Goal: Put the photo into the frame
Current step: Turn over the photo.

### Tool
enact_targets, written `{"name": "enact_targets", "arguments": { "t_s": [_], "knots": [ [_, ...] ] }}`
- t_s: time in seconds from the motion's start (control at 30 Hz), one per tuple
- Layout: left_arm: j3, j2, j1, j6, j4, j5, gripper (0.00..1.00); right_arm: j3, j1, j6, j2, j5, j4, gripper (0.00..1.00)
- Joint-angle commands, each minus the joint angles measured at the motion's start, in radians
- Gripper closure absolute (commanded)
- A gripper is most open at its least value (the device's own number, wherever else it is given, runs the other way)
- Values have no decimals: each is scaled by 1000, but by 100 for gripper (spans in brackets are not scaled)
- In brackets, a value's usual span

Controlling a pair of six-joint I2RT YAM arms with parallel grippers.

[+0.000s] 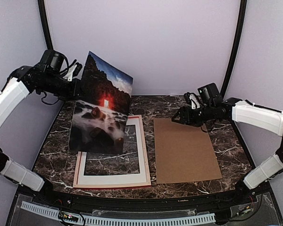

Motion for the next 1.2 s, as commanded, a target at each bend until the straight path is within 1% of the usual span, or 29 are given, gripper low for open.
{"name": "enact_targets", "arguments": {
  "t_s": [0.0, 0.07, 0.13, 0.17, 0.23, 0.27, 0.3, 0.33, 0.37, 0.4, 0.43, 0.47, 0.5, 0.6, 0.7, 0.83, 0.87, 0.93, 0.97, 1.07, 1.17],
  "knots": [
    [150, 20, 4, 90, -351, -354, 100, 51, 23, -10, 36, 20, 14, 26],
    [225, 42, 4, 84, -415, -422, 100, 58, 29, -7, 45, 23, 15, 26],
    [294, 66, 4, 73, -450, -450, 100, 63, 36, -5, 48, 27, 17, 26],
    [311, 72, 4, 69, -454, -443, 100, 64, 39, -4, 50, 27, 19, 26],
    [325, 81, 3, 69, -419, -363, 100, 65, 43, 2, 54, 24, 26, 26],
    [308, 80, 2, 66, -365, -270, 100, 67, 49, 4, 56, 21, 33, 26],
    [294, 78, 1, 52, -292, -220, 100, 71, 53, 9, 58, 17, 38, 26],
    [251, 75, -7, 42, -252, -123, 100, 75, 57, 14, 61, 6, 47, 26],
    [196, 71, -13, 13, -159, -80, 100, 78, 63, 19, 64, -8, 58, 26],
    [168, 74, -36, -3, -110, -5, 100, 81, 65, 27, 67, -24, 71, 25],
    [112, 86, -49, -39, -21, 25, 100, 85, 69, 34, 69, -42, 85, 25],
    [88, 96, -81, -56, 21, 66, 100, 88, 72, 42, 73, -58, 96, 25],
    [46, 125, -100, -91, 92, 76, 100, 92, 74, 48, 77, -76, 106, 25],
    [-26, 204, -176, -157, 231, 109, 100, 105, 81, 61, 83, -116, 127, 24],
    [-109, 295, -217, -265, 432, 151, 100, 103, 85, 72, 75, -142, 140, 22],
    [-161, 390, -278, -384, 646, 168, 100, 88, 101, 95, 46, -136, 156, 19],
    [-166, 406, -285, -423, 675, 171, 100, 86, 110, 100, 43, -126, 156, 18],
    [-195, 472, -302, -486, 801, 189, 100, 78, 135, 115, 42, -99, 160, 17],
    [-203, 488, -309, -511, 831, 207, 100, 75, 151, 124, 44, -81, 159, 17],
    [-258, 549, -320, -635, 1005, 239, 100, 63, 219, 161, 51, 12, 161, 16],
    [-288, 576, -330, -729, 1103, 240, 100, 75, 281, 179, 73, 87, 145, 16]
  ]
}}
